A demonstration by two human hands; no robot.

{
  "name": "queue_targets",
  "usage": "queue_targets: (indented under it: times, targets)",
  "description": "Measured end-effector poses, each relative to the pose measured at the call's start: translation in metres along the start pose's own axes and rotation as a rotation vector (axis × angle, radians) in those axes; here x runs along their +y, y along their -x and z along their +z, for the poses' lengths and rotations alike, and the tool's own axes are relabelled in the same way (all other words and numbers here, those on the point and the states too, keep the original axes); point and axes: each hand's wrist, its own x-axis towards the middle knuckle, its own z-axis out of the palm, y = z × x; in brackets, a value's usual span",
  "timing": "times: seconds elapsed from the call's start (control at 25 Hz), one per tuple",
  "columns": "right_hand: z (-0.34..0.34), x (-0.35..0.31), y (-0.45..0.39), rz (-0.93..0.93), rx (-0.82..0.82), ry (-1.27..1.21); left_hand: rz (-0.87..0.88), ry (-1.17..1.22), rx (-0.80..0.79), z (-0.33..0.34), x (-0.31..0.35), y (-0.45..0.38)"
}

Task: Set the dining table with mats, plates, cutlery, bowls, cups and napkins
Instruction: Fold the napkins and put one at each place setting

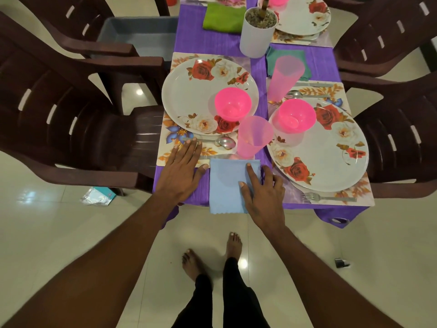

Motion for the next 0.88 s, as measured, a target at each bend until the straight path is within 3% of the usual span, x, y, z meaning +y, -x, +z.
queue_targets:
  times: [0.24, 0.36, 0.52, 0.6, 0.72, 0.88]
  targets:
    - [0.0, 0.001, 0.0, -0.01, 0.011, -0.011, 0.003, -0.02, -0.007, -0.003, -0.002, 0.0]
    - [-0.004, -0.006, -0.006, 0.075, 0.034, -0.142, -0.016, -0.002, -0.005, -0.005, -0.002, 0.002]
    - [-0.039, -0.019, -0.032, 0.179, 0.372, -0.301, -0.022, 0.014, -0.003, -0.006, -0.001, 0.003]
    - [-0.067, -0.016, -0.068, 0.161, 0.432, -0.426, -0.023, 0.015, -0.001, -0.007, -0.001, 0.003]
    - [-0.101, -0.005, -0.136, 0.017, 0.248, -0.547, -0.026, 0.009, 0.0, -0.007, 0.0, 0.003]
    - [-0.117, -0.003, -0.193, -0.244, -0.195, -0.322, -0.037, 0.015, 0.001, -0.007, 0.001, 0.004]
